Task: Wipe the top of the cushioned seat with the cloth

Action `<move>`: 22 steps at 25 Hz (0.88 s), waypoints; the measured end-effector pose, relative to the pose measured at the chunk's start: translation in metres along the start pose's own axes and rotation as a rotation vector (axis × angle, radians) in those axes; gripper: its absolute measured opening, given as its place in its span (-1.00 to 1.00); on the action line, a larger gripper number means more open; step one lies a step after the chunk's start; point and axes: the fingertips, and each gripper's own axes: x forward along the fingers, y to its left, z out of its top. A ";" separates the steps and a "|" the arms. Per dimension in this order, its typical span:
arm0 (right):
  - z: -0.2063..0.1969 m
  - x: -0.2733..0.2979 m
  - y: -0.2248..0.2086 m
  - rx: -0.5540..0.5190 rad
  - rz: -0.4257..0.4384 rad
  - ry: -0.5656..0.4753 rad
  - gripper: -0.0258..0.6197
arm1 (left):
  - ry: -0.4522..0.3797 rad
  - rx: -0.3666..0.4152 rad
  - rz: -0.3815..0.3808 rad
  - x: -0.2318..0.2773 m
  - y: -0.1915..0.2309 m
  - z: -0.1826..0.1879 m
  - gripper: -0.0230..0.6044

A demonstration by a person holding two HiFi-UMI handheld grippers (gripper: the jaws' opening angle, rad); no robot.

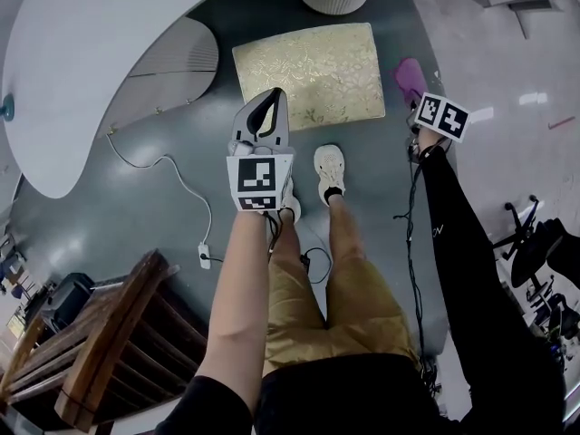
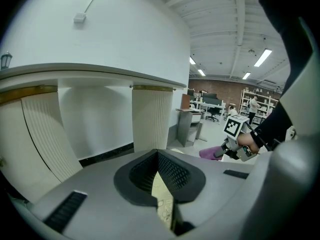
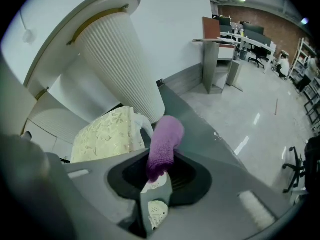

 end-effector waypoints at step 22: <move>-0.065 -0.042 0.216 -0.228 0.357 -0.111 -0.68 | -0.029 0.011 0.014 -0.089 0.074 -0.025 -0.92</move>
